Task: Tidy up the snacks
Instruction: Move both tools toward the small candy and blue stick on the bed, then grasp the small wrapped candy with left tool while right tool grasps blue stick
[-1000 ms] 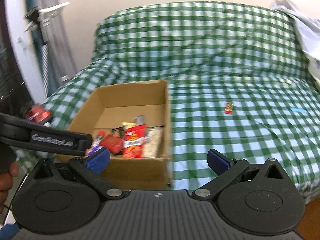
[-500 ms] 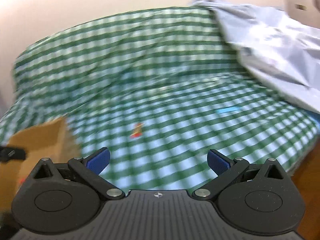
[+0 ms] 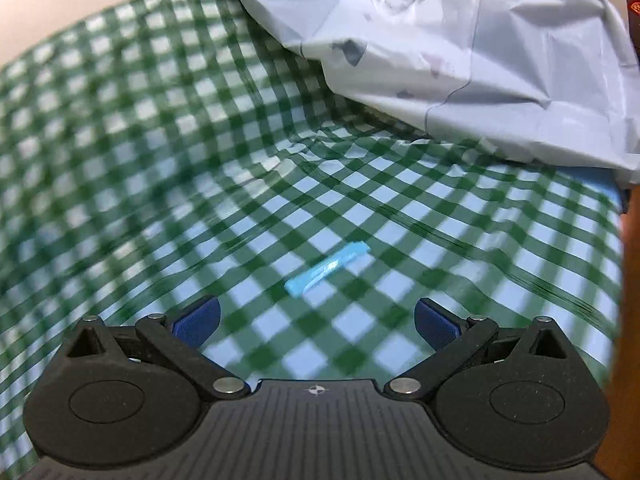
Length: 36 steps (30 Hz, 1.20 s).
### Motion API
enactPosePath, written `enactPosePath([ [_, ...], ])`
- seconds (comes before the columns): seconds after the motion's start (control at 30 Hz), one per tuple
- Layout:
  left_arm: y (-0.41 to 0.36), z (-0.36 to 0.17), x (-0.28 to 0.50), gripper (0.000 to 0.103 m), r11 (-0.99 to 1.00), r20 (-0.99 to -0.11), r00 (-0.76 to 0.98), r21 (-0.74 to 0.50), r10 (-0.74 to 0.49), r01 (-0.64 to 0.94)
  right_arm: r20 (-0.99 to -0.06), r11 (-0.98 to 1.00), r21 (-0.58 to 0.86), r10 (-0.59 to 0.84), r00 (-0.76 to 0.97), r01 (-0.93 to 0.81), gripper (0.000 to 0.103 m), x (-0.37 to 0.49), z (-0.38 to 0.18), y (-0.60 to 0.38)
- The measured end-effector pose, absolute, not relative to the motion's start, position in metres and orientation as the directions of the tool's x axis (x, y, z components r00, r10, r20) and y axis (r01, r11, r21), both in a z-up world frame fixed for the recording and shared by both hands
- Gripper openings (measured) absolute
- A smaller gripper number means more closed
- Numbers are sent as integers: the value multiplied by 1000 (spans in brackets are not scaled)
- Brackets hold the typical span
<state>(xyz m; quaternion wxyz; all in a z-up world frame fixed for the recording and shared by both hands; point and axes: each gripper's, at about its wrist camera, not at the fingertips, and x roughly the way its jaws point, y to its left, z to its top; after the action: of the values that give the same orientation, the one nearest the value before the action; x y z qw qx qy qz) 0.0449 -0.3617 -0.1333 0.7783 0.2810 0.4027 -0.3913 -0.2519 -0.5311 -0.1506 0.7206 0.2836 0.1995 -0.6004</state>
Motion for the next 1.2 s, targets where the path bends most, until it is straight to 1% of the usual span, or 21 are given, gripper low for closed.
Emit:
enactPosePath([
  [0.13, -412, -181, 63, 103, 527, -879, 327, 105, -347, 843, -641, 77, 127, -755, 141, 989, 102, -231, -190, -594],
  [0.23, -434, -208, 73, 103, 516, -892, 298, 88, -340, 852, -703, 44, 133, -700, 125, 990, 102, -223, -224, -635],
  [0.3, -444, -227, 80, 103, 526, -912, 283, 92, -297, 846, -732, 11, 98, -677, 79, 995, 103, -218, -244, -648],
  [0.33, -442, -231, 85, 103, 537, -914, 262, 59, -311, 842, -694, 32, 22, -718, 39, 999, 103, -210, -250, -646],
  [0.37, -438, -230, 89, 103, 560, -905, 261, 31, -336, 828, -681, 50, -16, -732, 25, 999, 103, -204, -252, -643],
  [0.43, -437, -231, 91, 103, 560, -904, 264, 34, -336, 828, -660, 37, 11, -750, 35, 999, 103, -206, -256, -641],
  [0.5, -437, -229, 91, 103, 553, -902, 276, 51, -332, 832, -655, 49, 4, -755, 40, 999, 103, -206, -258, -640],
  [0.53, -436, -226, 91, 92, 557, -900, 282, 54, -332, 828, -654, 56, 3, -755, 44, 998, 97, -207, -257, -639],
  [0.57, -433, -221, 90, 66, 566, -896, 285, 47, -340, 823, -648, 56, 9, -760, 49, 998, 89, -208, -255, -637],
  [0.6, -431, -215, 89, 46, 575, -892, 290, 42, -347, 817, -639, 61, 19, -767, 59, 998, 58, -210, -252, -634],
  [0.63, -430, -210, 89, 20, 580, -896, 282, 34, -343, 814, -640, 69, 29, -765, 72, 997, 27, -212, -249, -632],
  [0.7, -425, -201, 91, 19, 598, -895, 276, 13, -351, 801, -654, 71, 57, -751, 91, 996, 17, -220, -243, -626],
  [0.73, -422, -196, 91, 19, 597, -889, 285, 17, -358, 802, -656, 70, 56, -750, 90, 996, 14, -223, -240, -623],
  [0.83, -406, -174, 85, 19, 590, -880, 287, 8, -380, 807, -644, 82, 75, -757, 111, 994, 13, -232, -224, -608],
  [0.93, -384, -145, 72, 19, 581, -863, 292, -2, -412, 814, -612, 152, 93, -771, 177, 984, 13, -231, -199, -580],
  [1.1, -341, -96, 42, 19, 576, -839, 307, -9, -448, 817, -556, 295, 148, -765, 326, 944, 13, -222, -144, -504],
  [1.2, -309, -64, 20, 19, 585, -820, 332, -5, -467, 811, -547, 377, 174, -731, 408, 910, 13, -218, -114, -451],
])
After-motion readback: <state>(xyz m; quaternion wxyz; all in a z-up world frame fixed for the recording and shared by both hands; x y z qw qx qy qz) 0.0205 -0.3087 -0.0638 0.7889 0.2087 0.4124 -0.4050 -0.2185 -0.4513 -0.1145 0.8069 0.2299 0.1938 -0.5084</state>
